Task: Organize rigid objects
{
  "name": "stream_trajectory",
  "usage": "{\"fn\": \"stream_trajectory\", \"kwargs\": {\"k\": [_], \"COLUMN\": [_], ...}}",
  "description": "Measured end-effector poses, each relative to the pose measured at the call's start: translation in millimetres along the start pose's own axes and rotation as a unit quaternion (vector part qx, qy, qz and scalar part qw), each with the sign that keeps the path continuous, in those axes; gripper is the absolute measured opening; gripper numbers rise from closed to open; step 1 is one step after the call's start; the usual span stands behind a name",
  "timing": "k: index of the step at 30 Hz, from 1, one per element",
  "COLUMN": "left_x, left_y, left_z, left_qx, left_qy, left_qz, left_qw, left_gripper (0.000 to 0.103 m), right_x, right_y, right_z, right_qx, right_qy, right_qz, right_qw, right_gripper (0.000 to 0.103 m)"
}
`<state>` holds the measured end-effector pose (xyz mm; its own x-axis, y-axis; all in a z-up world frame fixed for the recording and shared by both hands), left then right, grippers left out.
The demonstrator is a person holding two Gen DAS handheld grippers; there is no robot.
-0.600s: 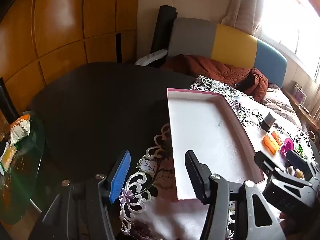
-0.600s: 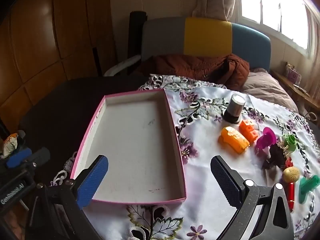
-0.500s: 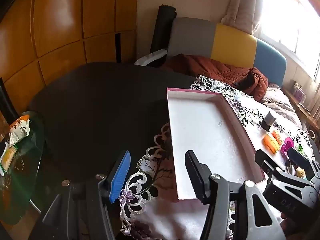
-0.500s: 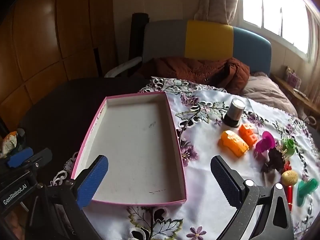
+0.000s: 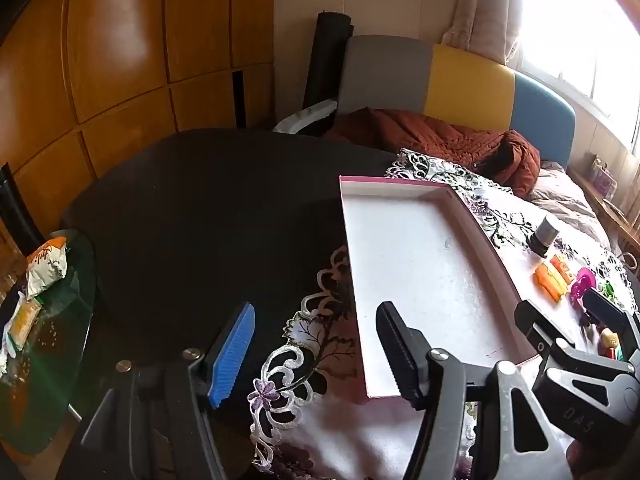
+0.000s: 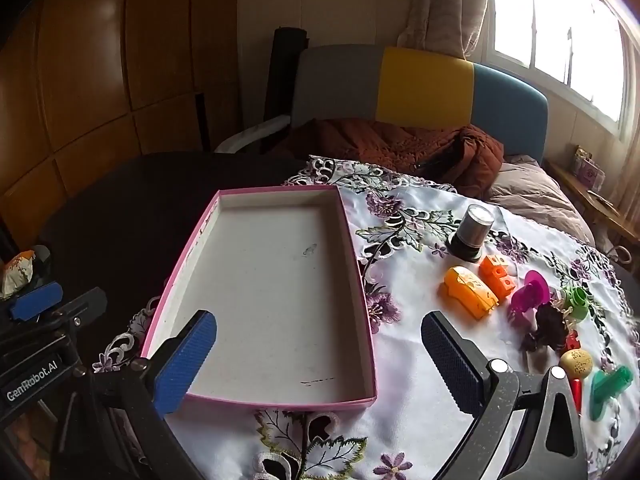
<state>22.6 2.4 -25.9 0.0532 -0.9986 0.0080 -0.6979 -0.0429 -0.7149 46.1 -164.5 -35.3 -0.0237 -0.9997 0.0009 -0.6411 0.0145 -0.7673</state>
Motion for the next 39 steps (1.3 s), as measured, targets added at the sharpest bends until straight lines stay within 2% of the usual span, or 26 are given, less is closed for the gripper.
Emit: {"fn": "stream_trajectory", "kwargs": {"k": [29,39], "left_x": [10.5,17.8], "left_y": [-0.9,1.8], "left_z": [-1.2,1.5], "left_qx": [0.002,-0.004], "left_qy": [0.014,0.023], "left_qz": [0.018,0.030], "left_qw": [0.9997,0.9993], "left_gripper": [0.064,0.064], "right_x": [15.7,32.8], "right_y": [-5.9,-8.3], "right_z": [4.4,4.3], "right_qx": [0.004,0.005], "right_qy": [0.006,0.010], "right_qz": [0.011,0.022], "right_qw": [1.000,1.000], "right_gripper": [0.103,0.103]}}
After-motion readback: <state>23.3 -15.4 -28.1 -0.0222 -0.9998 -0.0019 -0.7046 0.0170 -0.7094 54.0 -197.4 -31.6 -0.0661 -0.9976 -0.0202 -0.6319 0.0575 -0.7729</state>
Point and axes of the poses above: each gripper's, at about its wrist camera, not at the fingertips, and z roughly the way its jaws point, x to its right, y to its underside, the point moved 3 cm from there along z, roughly the way its jaws point, and after that the axes turned 2 degrees about z, right-handed, at the moved point
